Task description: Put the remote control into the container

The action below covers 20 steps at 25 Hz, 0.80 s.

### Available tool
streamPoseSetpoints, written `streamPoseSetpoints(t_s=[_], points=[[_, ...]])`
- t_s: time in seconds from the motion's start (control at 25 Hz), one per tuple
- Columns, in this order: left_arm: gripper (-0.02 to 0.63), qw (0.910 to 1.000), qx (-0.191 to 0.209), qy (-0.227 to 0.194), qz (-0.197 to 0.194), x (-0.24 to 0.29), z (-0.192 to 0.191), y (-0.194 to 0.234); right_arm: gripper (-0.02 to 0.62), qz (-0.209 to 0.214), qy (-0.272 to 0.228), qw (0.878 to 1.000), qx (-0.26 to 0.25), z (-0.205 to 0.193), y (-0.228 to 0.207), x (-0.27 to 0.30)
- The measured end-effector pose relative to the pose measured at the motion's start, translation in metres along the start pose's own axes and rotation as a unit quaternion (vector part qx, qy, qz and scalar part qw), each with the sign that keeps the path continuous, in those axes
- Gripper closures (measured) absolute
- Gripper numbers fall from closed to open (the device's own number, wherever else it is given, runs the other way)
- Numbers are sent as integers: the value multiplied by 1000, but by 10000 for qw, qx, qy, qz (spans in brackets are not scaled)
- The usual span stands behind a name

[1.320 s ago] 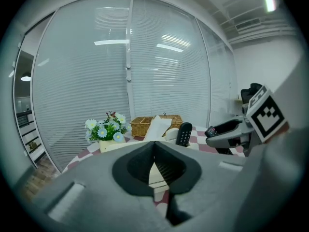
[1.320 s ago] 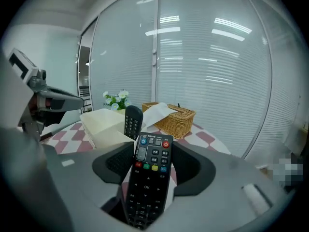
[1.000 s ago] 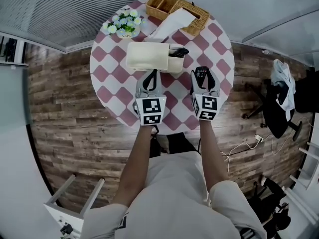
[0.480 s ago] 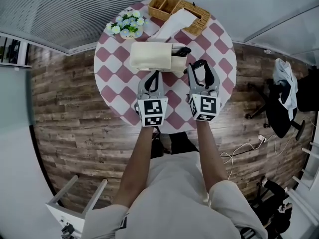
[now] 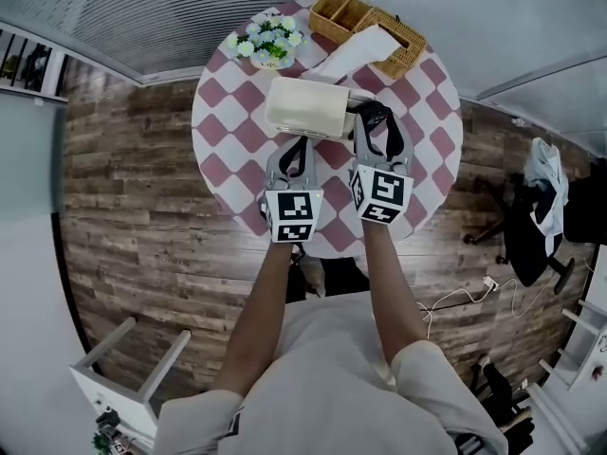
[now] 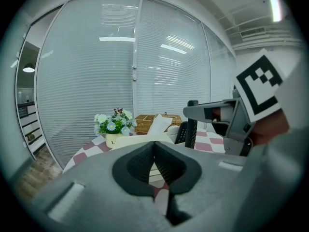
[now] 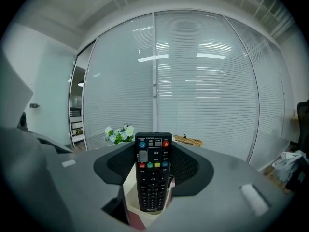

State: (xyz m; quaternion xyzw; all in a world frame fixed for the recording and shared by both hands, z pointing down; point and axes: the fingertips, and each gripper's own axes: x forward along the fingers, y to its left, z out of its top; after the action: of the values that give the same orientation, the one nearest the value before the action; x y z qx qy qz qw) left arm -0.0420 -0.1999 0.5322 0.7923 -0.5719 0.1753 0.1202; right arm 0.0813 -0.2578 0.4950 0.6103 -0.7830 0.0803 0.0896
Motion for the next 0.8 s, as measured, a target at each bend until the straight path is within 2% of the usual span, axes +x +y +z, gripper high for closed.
streamPoseSetpoints(t_s=[0.2,0.48,0.52,0.56,0.6,0.72,0.8], points=[[601,9998,-14,65,166,-1,-5,14,368,-77,434,9990,0,-31,1,14],[601,9998,-80,105,126,4,-6,11,362,323,473,9982,-158,-34,10,21],[601,9999,-73,97,122,5,-5,10,315,411,466,9980,-138,-33,12,21],[602,9999,-62,84,120,6,-4,10,237,493,454,9977,-110,-32,12,20],[601,9999,-48,71,117,6,-3,9,205,550,433,9975,-101,-30,12,19],[601,10000,-16,28,86,7,1,7,187,605,318,9975,-160,-25,6,8],[601,10000,3,8,59,6,3,5,202,572,251,9979,-174,-24,-1,-2]])
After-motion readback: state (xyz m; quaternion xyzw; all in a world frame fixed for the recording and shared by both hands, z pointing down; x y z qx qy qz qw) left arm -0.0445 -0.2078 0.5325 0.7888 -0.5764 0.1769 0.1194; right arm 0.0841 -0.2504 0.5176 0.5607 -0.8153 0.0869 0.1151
